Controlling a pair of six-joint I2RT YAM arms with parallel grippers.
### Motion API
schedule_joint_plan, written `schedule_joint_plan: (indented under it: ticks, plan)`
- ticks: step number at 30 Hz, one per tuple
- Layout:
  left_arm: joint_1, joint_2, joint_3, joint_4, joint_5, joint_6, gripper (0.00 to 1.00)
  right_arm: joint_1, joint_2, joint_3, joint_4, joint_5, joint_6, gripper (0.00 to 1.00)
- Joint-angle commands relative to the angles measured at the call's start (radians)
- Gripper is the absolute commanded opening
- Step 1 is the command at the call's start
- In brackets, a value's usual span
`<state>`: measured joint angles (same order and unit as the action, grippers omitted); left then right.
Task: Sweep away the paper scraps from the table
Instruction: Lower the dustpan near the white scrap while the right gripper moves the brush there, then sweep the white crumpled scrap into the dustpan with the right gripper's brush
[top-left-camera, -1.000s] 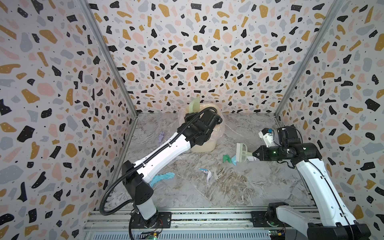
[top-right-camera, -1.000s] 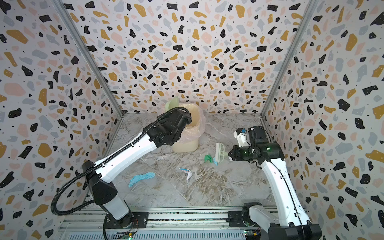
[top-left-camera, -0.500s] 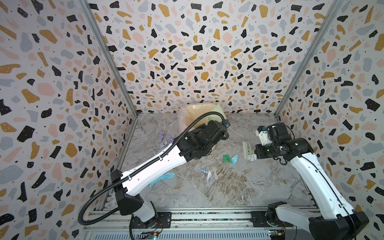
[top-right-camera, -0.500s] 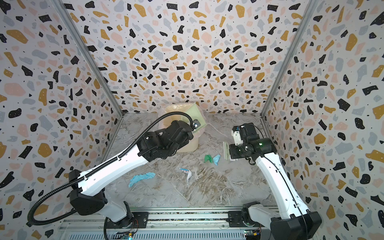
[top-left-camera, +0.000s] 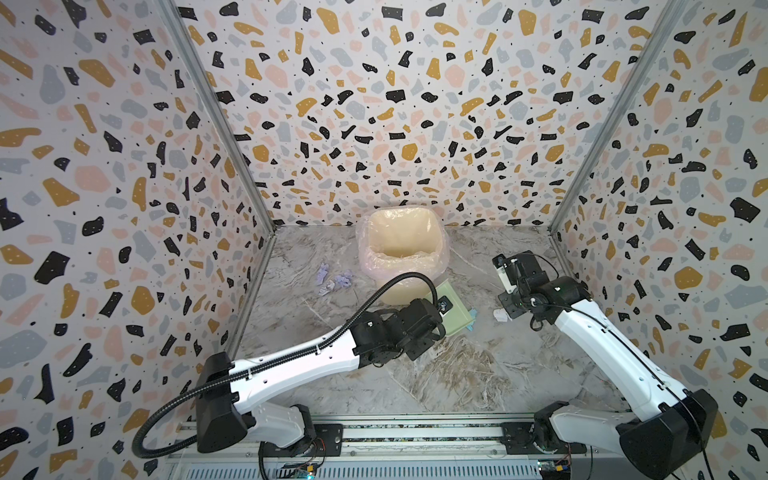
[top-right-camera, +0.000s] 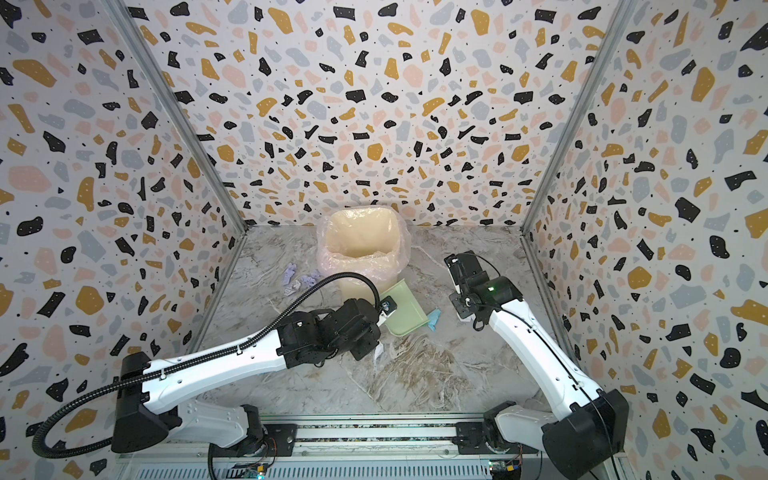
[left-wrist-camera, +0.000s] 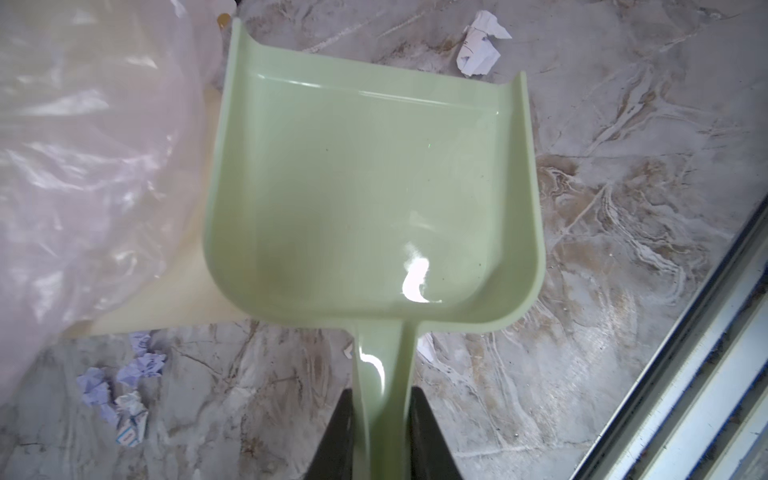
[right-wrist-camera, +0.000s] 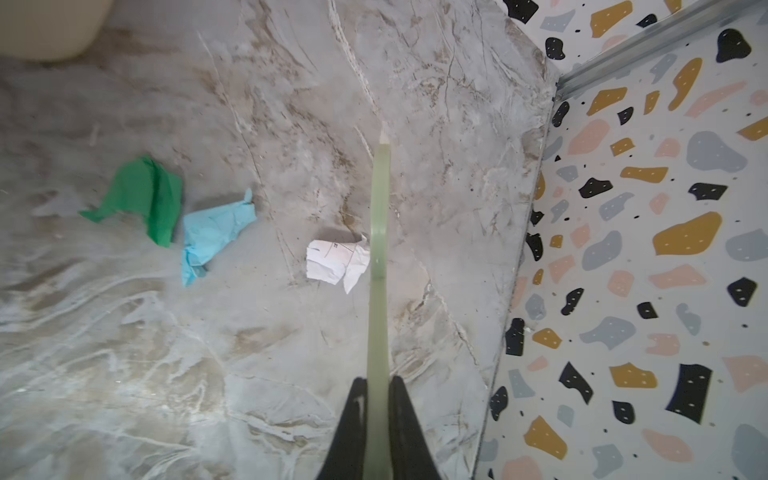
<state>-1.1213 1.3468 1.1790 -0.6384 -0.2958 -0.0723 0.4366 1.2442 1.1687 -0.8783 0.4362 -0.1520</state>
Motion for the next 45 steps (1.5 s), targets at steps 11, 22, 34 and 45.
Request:
schedule_joint_plan:
  ticks: [11, 22, 34, 45]
  plan:
    - [-0.002, -0.082, -0.180, 0.160, 0.171, -0.103, 0.00, -0.050, 0.090, -0.065, 0.106, 0.056, -0.340, 0.00]
    - [-0.002, -0.107, -0.247, 0.188, 0.201, -0.133, 0.00, -0.067, 0.105, -0.105, 0.012, -0.101, -0.430, 0.00]
    - [-0.003, -0.094, -0.286, 0.169, 0.228, -0.125, 0.00, 0.021, 0.072, -0.095, -0.174, -0.196, -0.395, 0.00]
    - [-0.029, -0.093, -0.312, 0.142, 0.254, -0.140, 0.00, 0.176, 0.060, -0.050, -0.310, -0.283, -0.337, 0.00]
